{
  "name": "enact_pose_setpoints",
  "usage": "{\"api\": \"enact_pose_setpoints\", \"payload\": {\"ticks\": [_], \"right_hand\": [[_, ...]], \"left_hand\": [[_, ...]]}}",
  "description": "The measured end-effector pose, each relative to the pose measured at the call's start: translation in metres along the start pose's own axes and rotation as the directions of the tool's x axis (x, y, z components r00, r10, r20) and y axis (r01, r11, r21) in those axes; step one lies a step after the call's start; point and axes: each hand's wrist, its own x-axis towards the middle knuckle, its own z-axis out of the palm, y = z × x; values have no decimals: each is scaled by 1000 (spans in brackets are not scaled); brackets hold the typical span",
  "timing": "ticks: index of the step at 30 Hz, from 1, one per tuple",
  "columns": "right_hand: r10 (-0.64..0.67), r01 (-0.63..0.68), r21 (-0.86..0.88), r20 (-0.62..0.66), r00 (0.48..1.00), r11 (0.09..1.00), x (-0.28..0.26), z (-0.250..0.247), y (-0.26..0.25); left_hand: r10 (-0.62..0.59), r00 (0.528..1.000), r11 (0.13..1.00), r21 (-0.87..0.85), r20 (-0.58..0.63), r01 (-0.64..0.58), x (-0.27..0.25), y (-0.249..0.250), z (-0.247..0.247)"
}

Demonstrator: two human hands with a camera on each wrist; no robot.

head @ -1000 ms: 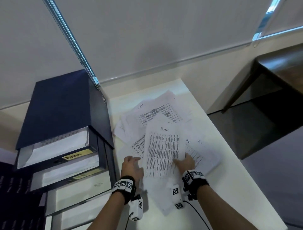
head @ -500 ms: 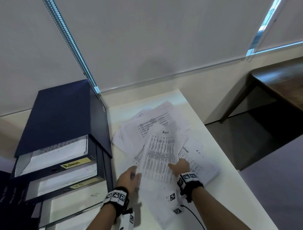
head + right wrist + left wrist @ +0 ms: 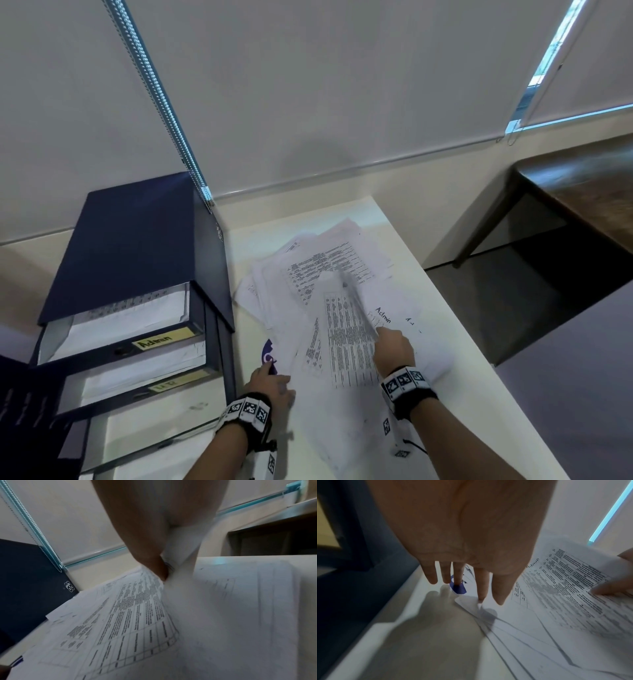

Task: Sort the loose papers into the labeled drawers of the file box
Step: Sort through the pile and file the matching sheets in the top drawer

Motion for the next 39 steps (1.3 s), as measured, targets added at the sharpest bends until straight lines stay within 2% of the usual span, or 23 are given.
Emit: {"api": "enact_pose_setpoints", "payload": {"ticks": [2,4,8,10,12,15,18,21,25,27,29,31,33,36,38,39], "right_hand": [[-8,8,66,-3,1000,998,0,-1,1],[-38,40,148,-21,999,988,0,0,3],[-106,123,261,-79,991,957,1,2,8],[-81,98,301,-70,994,949,4,1,8],[-22,36,306,-48,999,952,5,1,10],[54,-49,323,-5,999,945,3,3,16],[30,-27,355,-5,1000,934,-1,0,14],[-80,87,440,-35,996,894,-5,-21,1],[-231,222,666,-77,970,712,-14,-78,-23],[-308,267,728,-80,948,631,-24,-111,-37],[-364,300,757,-89,927,580,-35,-137,-52],[-390,338,770,-126,912,542,-45,-156,-65],[-426,365,780,-140,894,509,-51,-165,-78],[-567,395,810,-96,818,433,-60,-163,-104],[-644,406,817,-55,763,411,-71,-154,-125],[-665,427,796,-41,745,429,-78,-147,-137]], "left_hand": [[25,1000,992,-125,-13,-26,-2,2,0],[-9,998,954,-299,-68,-12,-2,3,1],[-103,979,811,-585,-176,-19,-3,6,2],[-129,976,727,-686,-177,-28,-1,7,0],[-110,983,721,-693,-148,-23,1,7,-4],[-141,978,776,-630,-156,12,-1,9,-9],[-122,978,785,-620,-170,-10,-7,11,-12],[-107,981,696,-717,-161,-41,-9,18,-21],[-112,965,561,-816,-238,-136,-16,26,-52],[-106,948,489,-846,-299,-212,-24,26,-74],[-82,936,454,-849,-342,-270,-39,23,-99],[-49,895,452,-808,-444,-377,-64,19,-124],[-20,852,392,-788,-523,-475,-90,12,-143],[39,831,254,-799,-555,-545,-127,-10,-163],[16,841,220,-818,-541,-531,-146,-35,-170],[-4,855,200,-838,-519,-508,-155,-50,-172]]}}
